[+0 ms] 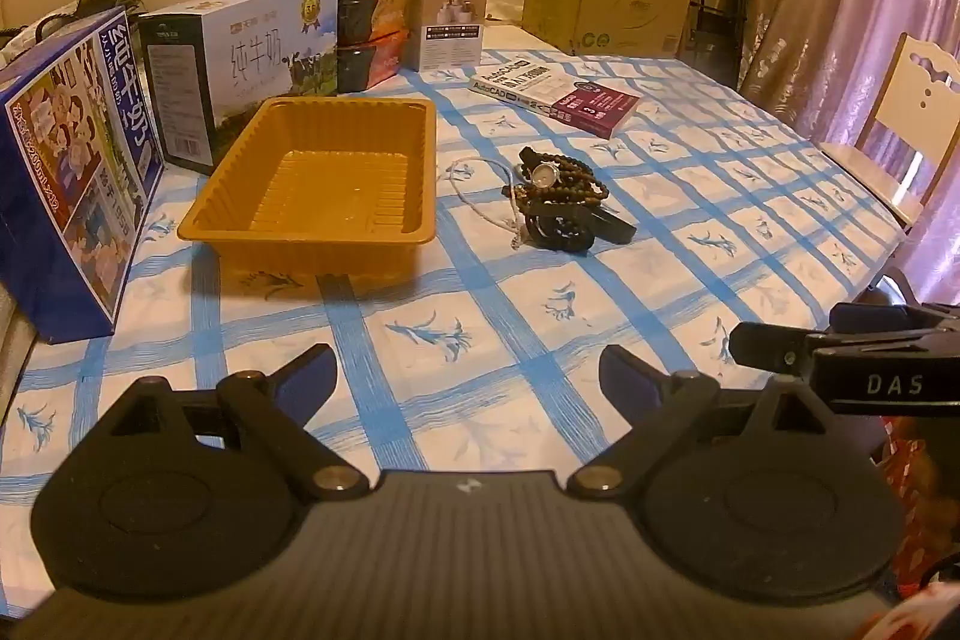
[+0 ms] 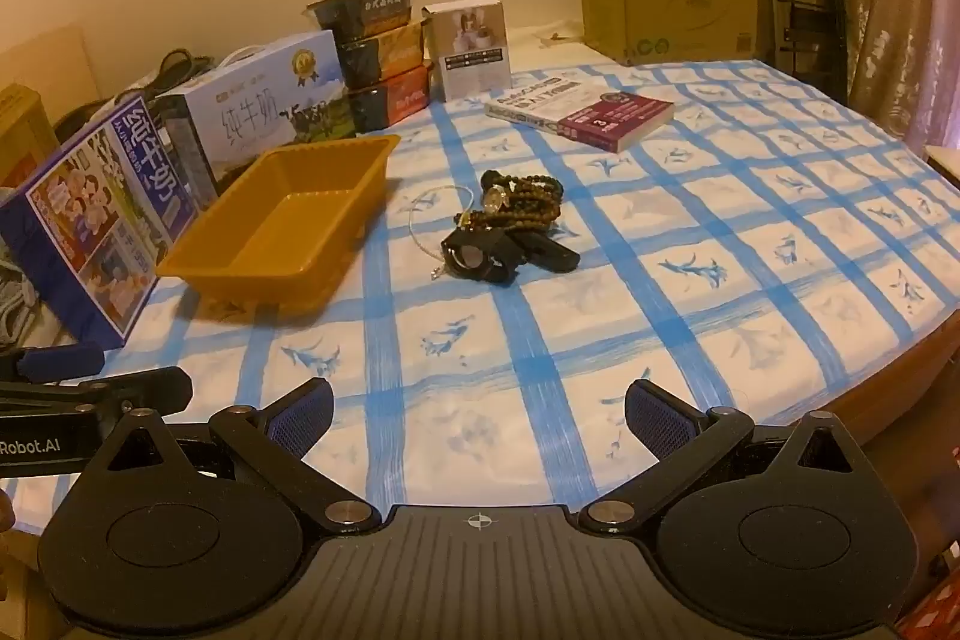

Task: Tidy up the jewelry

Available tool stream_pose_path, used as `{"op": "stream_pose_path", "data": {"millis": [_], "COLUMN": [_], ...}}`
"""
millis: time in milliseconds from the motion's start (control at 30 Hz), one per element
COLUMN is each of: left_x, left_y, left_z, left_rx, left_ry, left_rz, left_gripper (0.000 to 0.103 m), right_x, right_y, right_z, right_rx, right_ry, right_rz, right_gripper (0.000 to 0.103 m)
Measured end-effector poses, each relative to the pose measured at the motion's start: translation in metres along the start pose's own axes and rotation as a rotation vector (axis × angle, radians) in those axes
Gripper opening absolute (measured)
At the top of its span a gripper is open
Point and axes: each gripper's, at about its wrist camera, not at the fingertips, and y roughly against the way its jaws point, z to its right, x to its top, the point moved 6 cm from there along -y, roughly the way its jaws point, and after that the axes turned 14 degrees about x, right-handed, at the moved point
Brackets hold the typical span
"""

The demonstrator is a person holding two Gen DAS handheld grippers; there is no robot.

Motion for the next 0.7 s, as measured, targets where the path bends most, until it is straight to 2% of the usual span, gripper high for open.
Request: {"op": "stream_pose_path", "data": {"millis": [667,700], "left_x": [0.0002,0.0002], "left_y": [0.0001,0.0001], "left_z": [0.0001,0.0002], "left_rx": [-0.004,-0.004], "left_ry": [0.003,0.003], "left_rz": [0.001,0.001], "left_gripper": [0.093,0.093], "right_x": [-0.0007,0.0073], "right_y": [-0.0003,0.0015], "right_z": [0.0012,-0.0004], "right_rx": [0.000,0.000], "right_ry": [0.002,0.003], "right_rz": [0.006,0.006], "right_gripper": [0.103,0.103]}}
